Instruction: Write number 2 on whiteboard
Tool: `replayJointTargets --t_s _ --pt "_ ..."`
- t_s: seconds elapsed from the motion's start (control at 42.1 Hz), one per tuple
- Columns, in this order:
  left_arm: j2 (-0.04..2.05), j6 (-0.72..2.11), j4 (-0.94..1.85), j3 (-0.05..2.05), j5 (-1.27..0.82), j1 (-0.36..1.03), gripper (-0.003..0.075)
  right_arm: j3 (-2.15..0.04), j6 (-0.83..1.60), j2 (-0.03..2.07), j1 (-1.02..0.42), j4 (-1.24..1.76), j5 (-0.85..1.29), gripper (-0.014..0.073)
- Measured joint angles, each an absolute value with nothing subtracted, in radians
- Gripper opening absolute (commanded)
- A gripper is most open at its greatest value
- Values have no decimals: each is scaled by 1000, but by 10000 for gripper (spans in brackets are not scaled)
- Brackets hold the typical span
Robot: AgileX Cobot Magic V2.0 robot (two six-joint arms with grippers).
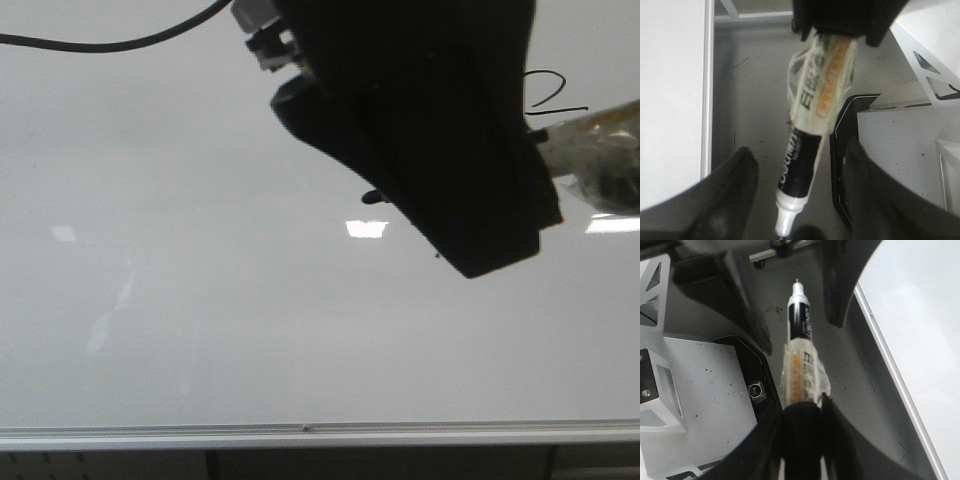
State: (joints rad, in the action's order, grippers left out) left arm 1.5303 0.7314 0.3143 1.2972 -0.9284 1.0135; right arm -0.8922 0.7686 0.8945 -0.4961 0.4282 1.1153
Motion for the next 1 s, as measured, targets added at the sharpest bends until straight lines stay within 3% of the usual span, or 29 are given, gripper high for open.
replayJointTargets --t_s 0.19,0.309,0.547,0.618,0.832,0.998 --pt "1530 737 310 1297 -928 1013 34 -892 771 894 -496 428 1115 15" --pt "1530 753 306 1297 -935 1015 -20 -894 777 894 -496 428 1115 62" --pt "1530 751 309 1297 -936 1016 -20 -894 780 894 -496 428 1111 504" --pt "1530 729 295 1299 -932 1016 -20 -896 770 894 -496 422 1113 577" --pt "1530 450 34 1351 -1010 994 -20 -944 600 849 -449 253 1116 589" --pt "1511 55 -283 1383 -1101 856 -20 -951 461 816 -385 108 1133 589"
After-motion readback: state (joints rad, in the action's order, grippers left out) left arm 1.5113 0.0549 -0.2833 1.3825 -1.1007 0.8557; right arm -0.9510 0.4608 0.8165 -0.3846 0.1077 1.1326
